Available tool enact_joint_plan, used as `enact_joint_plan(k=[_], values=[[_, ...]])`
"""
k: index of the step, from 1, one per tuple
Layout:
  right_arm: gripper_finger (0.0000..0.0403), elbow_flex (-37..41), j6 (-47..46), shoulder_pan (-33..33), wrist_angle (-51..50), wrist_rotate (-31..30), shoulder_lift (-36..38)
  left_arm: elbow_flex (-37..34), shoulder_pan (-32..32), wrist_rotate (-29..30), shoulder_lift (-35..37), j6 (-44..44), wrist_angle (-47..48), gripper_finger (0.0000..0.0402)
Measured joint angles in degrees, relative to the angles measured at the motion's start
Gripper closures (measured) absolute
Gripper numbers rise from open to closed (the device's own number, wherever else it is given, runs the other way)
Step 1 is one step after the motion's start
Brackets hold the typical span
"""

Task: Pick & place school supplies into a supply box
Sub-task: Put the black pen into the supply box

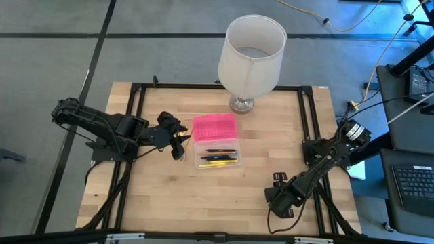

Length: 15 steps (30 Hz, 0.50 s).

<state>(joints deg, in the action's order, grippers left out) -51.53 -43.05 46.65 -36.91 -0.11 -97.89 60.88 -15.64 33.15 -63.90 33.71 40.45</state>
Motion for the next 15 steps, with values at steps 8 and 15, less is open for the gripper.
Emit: enact_joint_plan(k=[8, 15], values=[[0.0196, 0.1, -1.9, 0.1, 0.6, -0.6, -0.1, 0.0, 0.0, 0.0, 0.0, 0.0, 0.0, 0.0272], [0.0208, 0.1, -1.7, 0.2, 0.0, -0.6, -0.5, 0.0, 0.0, 0.0, 0.0, 0.0, 0.0, 0.0272]])
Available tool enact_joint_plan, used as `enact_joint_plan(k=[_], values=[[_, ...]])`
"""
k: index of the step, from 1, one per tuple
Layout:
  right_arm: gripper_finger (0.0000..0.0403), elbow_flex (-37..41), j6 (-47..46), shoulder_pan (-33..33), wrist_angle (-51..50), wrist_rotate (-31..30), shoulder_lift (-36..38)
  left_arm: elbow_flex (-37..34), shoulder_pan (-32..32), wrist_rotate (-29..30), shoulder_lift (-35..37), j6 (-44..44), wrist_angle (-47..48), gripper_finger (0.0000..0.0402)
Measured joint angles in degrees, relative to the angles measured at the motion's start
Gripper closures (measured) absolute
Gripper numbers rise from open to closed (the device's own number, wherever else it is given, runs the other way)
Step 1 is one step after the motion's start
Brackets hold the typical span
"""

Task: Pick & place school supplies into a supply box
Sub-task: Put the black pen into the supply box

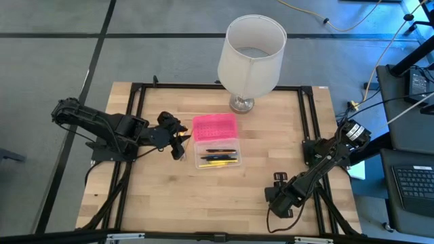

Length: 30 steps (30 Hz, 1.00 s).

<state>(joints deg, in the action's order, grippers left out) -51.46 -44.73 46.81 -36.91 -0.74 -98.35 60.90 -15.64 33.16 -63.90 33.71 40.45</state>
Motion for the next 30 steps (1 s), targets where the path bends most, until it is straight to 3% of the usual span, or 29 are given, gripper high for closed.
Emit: enact_joint_plan(k=[30], values=[[0.0363, 0.1, -1.5, -0.1, -0.7, -3.8, -0.2, 0.0, 0.0, 0.0, 0.0, 0.1, 0.0, 0.0272]])
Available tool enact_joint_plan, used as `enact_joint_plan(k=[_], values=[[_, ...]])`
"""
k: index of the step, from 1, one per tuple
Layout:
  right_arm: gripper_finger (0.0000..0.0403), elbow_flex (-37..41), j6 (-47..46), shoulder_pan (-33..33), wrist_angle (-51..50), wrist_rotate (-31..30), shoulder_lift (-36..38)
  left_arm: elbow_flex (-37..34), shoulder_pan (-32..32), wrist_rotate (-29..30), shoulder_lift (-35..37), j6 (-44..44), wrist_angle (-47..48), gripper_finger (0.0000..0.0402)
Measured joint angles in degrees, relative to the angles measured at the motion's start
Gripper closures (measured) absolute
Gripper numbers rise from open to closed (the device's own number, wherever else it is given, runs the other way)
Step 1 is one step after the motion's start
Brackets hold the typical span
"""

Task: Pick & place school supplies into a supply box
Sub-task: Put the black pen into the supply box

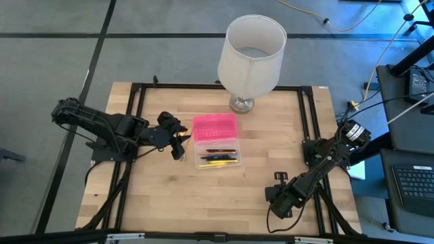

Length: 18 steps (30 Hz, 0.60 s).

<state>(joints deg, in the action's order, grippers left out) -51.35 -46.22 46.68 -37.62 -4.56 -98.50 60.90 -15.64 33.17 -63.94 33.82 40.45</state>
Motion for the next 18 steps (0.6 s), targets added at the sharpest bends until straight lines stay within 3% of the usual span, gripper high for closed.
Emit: enact_joint_plan(k=[18], values=[[0.0362, -6.8, 3.2, -0.1, -6.3, -1.1, -0.3, 0.0, 0.0, 0.0, 0.0, -0.1, 0.0, 0.0272]])
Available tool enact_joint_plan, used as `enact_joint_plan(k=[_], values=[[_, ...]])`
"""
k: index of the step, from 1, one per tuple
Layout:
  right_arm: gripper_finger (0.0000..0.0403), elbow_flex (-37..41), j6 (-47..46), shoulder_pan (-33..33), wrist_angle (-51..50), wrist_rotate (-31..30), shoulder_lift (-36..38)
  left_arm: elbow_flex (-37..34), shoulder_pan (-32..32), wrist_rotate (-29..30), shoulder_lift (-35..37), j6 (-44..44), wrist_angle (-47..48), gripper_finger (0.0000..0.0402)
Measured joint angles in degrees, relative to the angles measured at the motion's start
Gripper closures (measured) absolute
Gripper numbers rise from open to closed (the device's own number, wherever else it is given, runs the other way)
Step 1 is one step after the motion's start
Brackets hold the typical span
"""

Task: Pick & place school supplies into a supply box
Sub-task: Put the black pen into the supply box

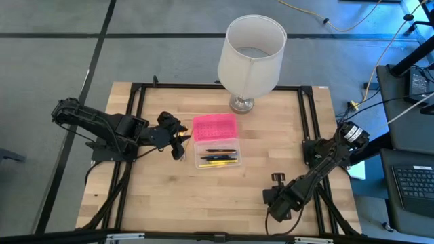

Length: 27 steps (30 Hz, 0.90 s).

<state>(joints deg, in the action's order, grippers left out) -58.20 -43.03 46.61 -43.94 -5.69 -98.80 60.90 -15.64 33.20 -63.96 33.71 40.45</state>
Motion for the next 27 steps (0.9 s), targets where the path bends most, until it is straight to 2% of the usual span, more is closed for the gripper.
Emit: enact_joint_plan(k=[10, 17, 22, 27], values=[[0.0363, -6.6, 6.5, -3.7, -9.5, -10.4, 0.1, 0.0, 0.0, -1.7, 0.0, 0.0, 0.0, 0.0272], [0.0363, -9.0, 19.4, -10.9, -10.8, -22.4, 0.2, 0.0, 0.0, -4.8, 0.0, 0.0, 0.0, 0.0272], [0.0362, -9.1, 31.4, -20.0, -3.2, -23.1, 0.2, 0.0, 0.0, -4.8, 0.0, 0.0, 0.0, 0.0272], [0.0361, -9.2, 46.1, -27.6, 13.9, -19.3, 0.2, 0.0, 0.0, -5.8, 0.0, 0.0, 0.0, 0.0272]])
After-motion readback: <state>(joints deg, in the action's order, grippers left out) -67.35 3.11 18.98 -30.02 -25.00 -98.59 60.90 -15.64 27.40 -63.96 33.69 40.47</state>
